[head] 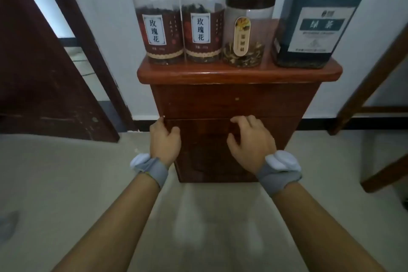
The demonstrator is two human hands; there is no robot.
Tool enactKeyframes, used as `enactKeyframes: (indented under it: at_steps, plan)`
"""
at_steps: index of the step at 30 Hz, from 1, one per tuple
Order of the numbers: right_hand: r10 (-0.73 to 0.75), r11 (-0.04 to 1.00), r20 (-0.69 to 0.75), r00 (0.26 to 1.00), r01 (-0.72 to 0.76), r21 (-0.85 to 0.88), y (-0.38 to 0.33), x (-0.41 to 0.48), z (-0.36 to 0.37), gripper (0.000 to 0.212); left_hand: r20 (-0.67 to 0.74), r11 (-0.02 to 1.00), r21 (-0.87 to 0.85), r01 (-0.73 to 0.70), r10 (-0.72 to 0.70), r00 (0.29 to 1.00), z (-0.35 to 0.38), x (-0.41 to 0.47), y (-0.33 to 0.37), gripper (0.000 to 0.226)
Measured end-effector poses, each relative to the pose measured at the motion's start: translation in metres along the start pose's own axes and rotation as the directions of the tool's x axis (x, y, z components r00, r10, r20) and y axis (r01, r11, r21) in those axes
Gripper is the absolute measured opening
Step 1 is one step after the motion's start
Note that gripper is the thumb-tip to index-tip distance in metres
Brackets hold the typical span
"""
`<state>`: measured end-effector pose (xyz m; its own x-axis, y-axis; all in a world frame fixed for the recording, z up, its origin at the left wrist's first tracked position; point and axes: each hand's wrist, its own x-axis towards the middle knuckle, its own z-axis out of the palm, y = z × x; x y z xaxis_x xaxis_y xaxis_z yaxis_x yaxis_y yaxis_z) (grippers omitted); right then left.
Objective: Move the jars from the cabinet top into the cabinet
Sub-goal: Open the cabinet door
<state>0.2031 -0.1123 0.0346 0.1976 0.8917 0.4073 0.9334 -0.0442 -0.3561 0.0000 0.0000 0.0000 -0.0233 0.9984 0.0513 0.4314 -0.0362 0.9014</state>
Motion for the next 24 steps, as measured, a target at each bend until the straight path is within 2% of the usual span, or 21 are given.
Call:
enactKeyframes:
  at_steps: [3,6,10,13,15,16,19,22,24]
  plan:
    - [0.032,0.999,0.011,0.999,-0.032,0.007,0.005,0.006,0.018,0.041,0.026,0.998,-0.055,0.0,0.001,1.0,0.01,0.013,-0.015,0.067]
    - [0.048,0.999,0.039,0.998,-0.049,0.015,0.006,0.002,0.031,0.043,0.018,0.996,-0.089,0.025,-0.023,1.0,0.015,-0.002,-0.001,0.075]
    - [0.03,0.994,0.016,0.999,-0.031,0.102,0.002,-0.002,0.043,0.045,-0.07,0.996,-0.085,0.014,-0.02,0.997,0.007,-0.016,0.011,0.06]
    - [0.007,0.992,0.004,1.0,-0.007,0.125,-0.003,-0.005,0.044,0.048,-0.082,0.994,-0.113,0.003,-0.012,0.997,-0.006,-0.016,0.015,0.049]
    - [0.013,0.991,0.0,1.0,-0.013,0.132,-0.01,-0.007,0.043,0.048,-0.05,0.997,-0.067,0.036,-0.039,0.998,-0.012,-0.009,0.014,0.033]
    - [0.021,0.991,0.0,1.0,-0.021,0.134,-0.014,-0.008,0.042,0.049,-0.038,0.998,-0.049,0.05,-0.052,0.998,-0.015,-0.009,0.014,0.032]
    - [0.056,0.992,0.035,0.998,-0.06,0.108,-0.027,-0.01,0.038,0.052,-0.057,0.998,0.005,0.061,-0.061,0.996,-0.024,-0.022,0.011,0.049]
    - [0.143,0.989,0.076,0.987,-0.146,0.034,-0.033,-0.009,0.033,0.052,-0.062,0.987,0.15,-0.055,0.065,0.996,-0.03,-0.032,0.006,0.043]
    - [0.154,0.988,0.122,0.981,-0.156,0.008,-0.037,-0.009,0.029,0.054,-0.009,0.984,0.161,-0.083,0.085,0.996,-0.039,-0.033,0.009,0.037]
